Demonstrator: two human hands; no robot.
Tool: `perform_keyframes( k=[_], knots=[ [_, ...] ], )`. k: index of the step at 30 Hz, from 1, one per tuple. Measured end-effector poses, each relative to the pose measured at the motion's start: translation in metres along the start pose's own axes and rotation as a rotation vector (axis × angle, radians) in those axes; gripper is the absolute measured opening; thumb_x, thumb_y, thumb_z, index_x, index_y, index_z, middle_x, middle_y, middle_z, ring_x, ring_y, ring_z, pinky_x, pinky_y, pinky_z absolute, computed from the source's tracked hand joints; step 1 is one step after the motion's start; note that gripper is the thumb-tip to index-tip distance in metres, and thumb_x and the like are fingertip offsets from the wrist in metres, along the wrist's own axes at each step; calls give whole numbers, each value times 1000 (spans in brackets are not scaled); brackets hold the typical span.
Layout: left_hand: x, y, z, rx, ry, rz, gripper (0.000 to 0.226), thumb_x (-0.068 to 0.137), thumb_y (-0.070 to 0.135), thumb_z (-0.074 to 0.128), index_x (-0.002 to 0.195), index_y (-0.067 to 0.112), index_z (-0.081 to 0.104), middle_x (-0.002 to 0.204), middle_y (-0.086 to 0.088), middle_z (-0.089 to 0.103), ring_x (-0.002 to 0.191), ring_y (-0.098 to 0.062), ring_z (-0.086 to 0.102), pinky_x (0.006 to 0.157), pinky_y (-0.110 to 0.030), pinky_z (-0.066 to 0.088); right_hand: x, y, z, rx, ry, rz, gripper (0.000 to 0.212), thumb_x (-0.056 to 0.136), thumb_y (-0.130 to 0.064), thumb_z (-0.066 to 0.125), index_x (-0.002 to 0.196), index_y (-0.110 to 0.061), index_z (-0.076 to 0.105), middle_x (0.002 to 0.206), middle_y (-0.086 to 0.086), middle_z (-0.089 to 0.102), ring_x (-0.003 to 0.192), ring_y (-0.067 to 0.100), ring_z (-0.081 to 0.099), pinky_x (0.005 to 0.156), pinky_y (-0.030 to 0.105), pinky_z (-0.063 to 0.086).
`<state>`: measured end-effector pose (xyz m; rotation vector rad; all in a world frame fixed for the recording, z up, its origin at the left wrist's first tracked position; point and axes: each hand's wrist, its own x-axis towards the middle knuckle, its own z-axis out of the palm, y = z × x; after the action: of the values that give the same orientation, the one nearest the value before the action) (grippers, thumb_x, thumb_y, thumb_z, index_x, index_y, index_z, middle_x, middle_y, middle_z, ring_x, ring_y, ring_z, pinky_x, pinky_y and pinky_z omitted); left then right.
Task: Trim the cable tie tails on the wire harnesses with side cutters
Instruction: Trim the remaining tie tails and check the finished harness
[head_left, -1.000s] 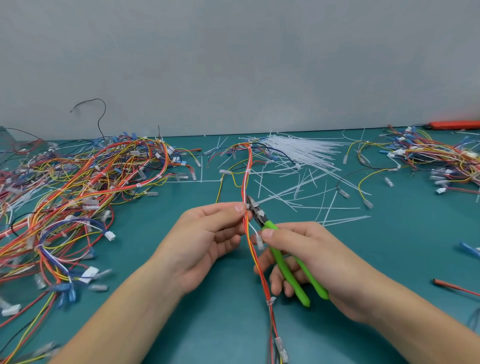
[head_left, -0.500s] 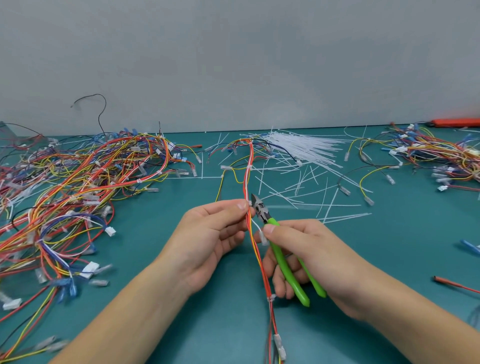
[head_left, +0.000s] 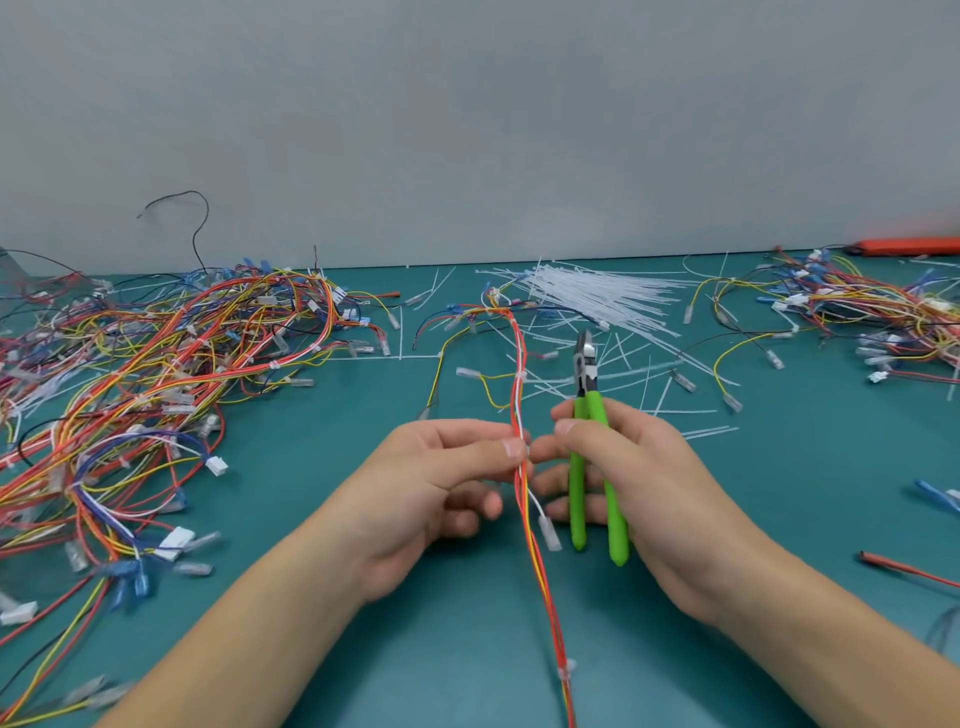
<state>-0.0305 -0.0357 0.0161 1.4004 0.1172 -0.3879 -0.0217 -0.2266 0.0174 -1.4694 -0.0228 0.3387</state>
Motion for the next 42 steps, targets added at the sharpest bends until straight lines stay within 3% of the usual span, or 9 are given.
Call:
perform_keyframes(
  k=[3, 8, 13, 17, 21, 26, 32, 39, 42],
  knots=[
    [-4, 4, 2, 108, 9, 35, 26, 72, 35, 84, 95, 24, 80, 85, -5, 76, 44, -9, 43, 39, -16, 24, -1, 1, -2, 2, -9, -31, 41, 74, -28, 74, 112, -18, 65, 103, 8, 76, 83, 25, 75, 78, 44, 60],
    [-12, 6, 3, 374, -103, 159, 16, 81, 33, 82, 84, 17, 79, 72, -9, 74, 48, -12, 45, 43, -18, 33, -1, 3, -2, 20, -14, -61, 36, 76, -26, 72, 111, -19, 67, 92, 0, 77, 78, 21, 75, 78, 43, 61],
    [-14, 0, 8, 559, -89, 259, 28, 81, 46, 82, 81, 19, 78, 60, 3, 63, 59, -14, 44, 56, -28, 32, 0, 2, -3, 54, -15, -50, 37, 74, -19, 73, 111, -17, 69, 87, 3, 72, 69, 16, 67, 58, 24, 54],
    [-6, 0, 7, 436, 196, 483, 21, 83, 43, 76, 80, 23, 77, 57, 9, 59, 50, -9, 45, 49, -19, 36, -2, 0, 1, 30, -57, -73, 36, 74, -16, 74, 110, -16, 68, 82, 0, 70, 64, 13, 64, 55, 21, 51],
    [1, -1, 3, 725, 398, 590, 18, 91, 42, 65, 83, 32, 77, 68, 10, 72, 47, -9, 48, 47, -26, 42, -6, -1, 3, -34, -136, -132, 33, 81, -8, 75, 113, -14, 65, 84, 4, 69, 67, 12, 63, 61, 18, 51],
    [4, 1, 2, 367, 112, 180, 38, 92, 45, 72, 63, 21, 70, 50, 10, 50, 44, -10, 36, 42, -18, 26, -11, -2, 7, -186, -212, -221, 28, 91, 8, 66, 110, -13, 66, 86, 6, 67, 76, 10, 61, 71, 18, 51],
    [9, -3, -6, 138, 83, 146, 15, 91, 28, 73, 83, 17, 79, 58, 7, 58, 49, -9, 45, 41, -15, 28, -11, -4, 9, -127, -151, -203, 23, 81, -17, 68, 98, -33, 70, 90, 11, 70, 73, 14, 64, 67, 21, 52],
    [13, -1, -8, -119, 227, 176, 30, 77, 38, 76, 96, 15, 82, 76, 4, 65, 53, -9, 50, 43, -18, 25, -12, -3, 2, -241, -101, -189, 23, 77, -34, 73, 100, -38, 72, 88, 12, 68, 66, 9, 57, 62, 19, 48],
    [13, -1, -9, -177, 245, 204, 28, 80, 36, 75, 99, 15, 81, 80, 5, 66, 54, -8, 50, 43, -17, 25, -13, -2, 5, -320, -175, -170, 27, 75, -45, 75, 101, -37, 73, 80, -5, 67, 66, 5, 57, 62, 16, 46]
  ],
)
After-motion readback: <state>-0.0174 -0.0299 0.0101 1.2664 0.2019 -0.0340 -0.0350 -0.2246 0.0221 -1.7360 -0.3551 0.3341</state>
